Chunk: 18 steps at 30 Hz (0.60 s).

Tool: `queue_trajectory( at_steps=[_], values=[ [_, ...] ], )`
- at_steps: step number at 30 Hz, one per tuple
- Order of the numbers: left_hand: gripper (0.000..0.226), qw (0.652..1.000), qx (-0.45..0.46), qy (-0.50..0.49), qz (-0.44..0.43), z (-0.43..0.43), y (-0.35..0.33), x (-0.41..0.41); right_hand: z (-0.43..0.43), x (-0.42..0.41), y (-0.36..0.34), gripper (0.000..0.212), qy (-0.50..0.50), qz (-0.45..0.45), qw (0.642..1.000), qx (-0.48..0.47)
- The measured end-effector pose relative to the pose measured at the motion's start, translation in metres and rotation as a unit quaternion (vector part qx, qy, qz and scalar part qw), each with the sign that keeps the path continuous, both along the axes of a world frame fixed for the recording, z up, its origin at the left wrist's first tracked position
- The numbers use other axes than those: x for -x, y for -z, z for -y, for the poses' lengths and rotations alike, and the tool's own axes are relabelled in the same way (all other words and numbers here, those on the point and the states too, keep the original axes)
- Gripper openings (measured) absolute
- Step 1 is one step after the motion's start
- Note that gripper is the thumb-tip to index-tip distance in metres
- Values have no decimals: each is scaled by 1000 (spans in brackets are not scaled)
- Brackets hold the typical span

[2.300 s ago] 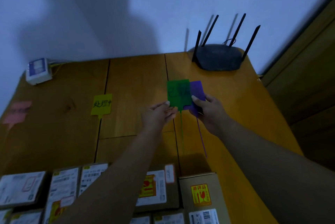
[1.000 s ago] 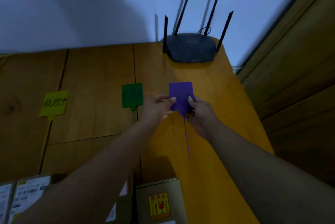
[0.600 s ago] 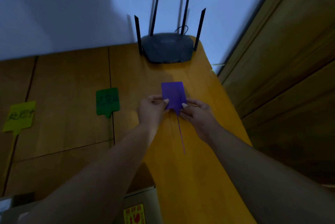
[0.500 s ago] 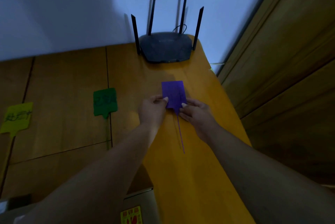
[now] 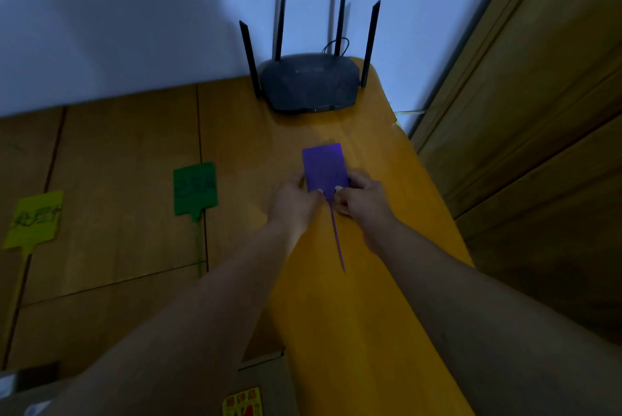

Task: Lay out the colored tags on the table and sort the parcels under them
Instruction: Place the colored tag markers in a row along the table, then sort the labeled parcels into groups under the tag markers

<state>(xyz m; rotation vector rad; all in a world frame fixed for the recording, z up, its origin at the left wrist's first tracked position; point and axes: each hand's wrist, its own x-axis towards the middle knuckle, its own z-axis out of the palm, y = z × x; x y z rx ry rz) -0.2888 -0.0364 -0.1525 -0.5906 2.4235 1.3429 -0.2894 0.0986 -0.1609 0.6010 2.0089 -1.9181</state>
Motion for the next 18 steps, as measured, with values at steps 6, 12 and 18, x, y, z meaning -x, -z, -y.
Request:
queue_trajectory(
  at_steps=[6,12,18],
  values=[
    [53,984,-137,-107,31,19,-1,-24,11,-21,2,34,134,1,983,-125],
    [21,974,-206,-89,-8,55,-38,-76,56,-73,-24,10,117,-50,992,-9],
    [18,975,-208,-68,-45,97,-87,-148,104,-140,-70,9,2,-14,998,56]
  ],
)
